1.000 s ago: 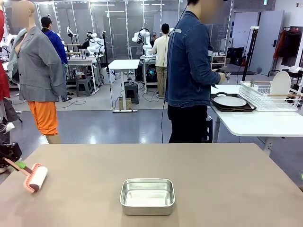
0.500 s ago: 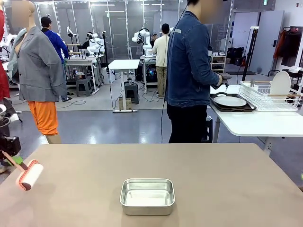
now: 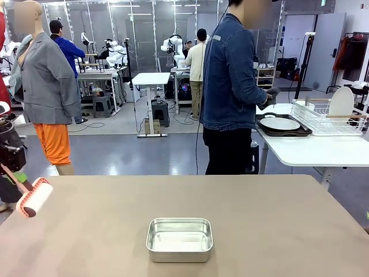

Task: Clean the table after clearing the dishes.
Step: When the right (or left) Handle tray is removed, use the right hand (or left hand) to clean the right (or left) side of the table with the Lint Roller, then place the Lint Roller back on top of the Airtight Container.

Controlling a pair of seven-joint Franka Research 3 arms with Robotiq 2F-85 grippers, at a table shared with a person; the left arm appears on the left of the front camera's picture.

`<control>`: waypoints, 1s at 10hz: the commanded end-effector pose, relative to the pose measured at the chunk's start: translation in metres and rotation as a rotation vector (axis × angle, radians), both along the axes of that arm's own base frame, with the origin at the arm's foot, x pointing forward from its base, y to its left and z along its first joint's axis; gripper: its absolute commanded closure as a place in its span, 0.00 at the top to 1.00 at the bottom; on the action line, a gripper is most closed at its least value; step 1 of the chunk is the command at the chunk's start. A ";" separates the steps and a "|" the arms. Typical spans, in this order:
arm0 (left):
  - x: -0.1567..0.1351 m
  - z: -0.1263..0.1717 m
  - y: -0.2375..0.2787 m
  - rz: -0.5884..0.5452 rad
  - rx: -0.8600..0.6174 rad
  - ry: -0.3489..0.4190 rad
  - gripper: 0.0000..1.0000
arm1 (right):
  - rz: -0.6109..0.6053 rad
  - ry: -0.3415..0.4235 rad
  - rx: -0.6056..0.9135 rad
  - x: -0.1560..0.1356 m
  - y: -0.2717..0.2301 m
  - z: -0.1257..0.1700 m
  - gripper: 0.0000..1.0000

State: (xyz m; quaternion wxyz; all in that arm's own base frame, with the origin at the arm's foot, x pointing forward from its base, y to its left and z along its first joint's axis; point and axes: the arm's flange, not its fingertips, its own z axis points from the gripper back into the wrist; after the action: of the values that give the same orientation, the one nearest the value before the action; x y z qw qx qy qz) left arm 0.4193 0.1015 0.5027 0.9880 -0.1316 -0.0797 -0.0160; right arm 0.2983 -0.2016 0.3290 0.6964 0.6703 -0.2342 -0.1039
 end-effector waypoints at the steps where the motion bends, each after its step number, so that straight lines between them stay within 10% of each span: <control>1: 0.006 -0.013 0.007 0.005 -0.007 0.010 0.20 | 0.000 -0.006 0.004 -0.003 0.002 0.002 1.00; 10: 0.006 -0.013 0.007 0.005 -0.007 0.010 0.20 | 0.000 -0.006 0.004 -0.003 0.002 0.002 1.00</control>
State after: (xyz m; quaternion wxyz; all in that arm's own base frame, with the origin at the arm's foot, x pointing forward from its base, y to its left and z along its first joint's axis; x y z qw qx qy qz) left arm 0.4253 0.1063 0.4876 0.9884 -0.1359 -0.0666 -0.0108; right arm 0.2983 -0.2015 0.3290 0.6964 0.6703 -0.2342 -0.1040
